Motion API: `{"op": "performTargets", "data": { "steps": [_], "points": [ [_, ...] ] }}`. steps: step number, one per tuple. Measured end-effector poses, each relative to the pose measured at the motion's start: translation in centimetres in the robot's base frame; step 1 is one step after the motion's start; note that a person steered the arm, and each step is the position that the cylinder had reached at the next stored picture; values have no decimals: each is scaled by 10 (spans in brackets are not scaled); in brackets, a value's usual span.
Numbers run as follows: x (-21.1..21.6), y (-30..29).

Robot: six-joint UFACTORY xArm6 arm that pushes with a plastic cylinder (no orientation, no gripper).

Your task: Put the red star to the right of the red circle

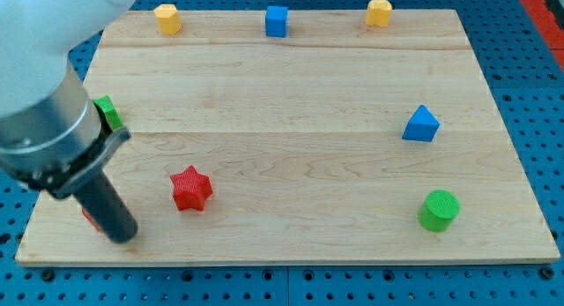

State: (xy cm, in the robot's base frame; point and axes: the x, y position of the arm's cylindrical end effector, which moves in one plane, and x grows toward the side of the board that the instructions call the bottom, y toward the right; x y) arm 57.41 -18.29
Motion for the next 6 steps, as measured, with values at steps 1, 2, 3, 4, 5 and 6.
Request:
{"op": "performTargets", "data": {
  "steps": [1,2,3,4,5,6],
  "points": [
    [-24,-18],
    [-61,22],
    [-61,74],
    [-33,89],
    [-30,75],
    [1,56]
  ]
}}
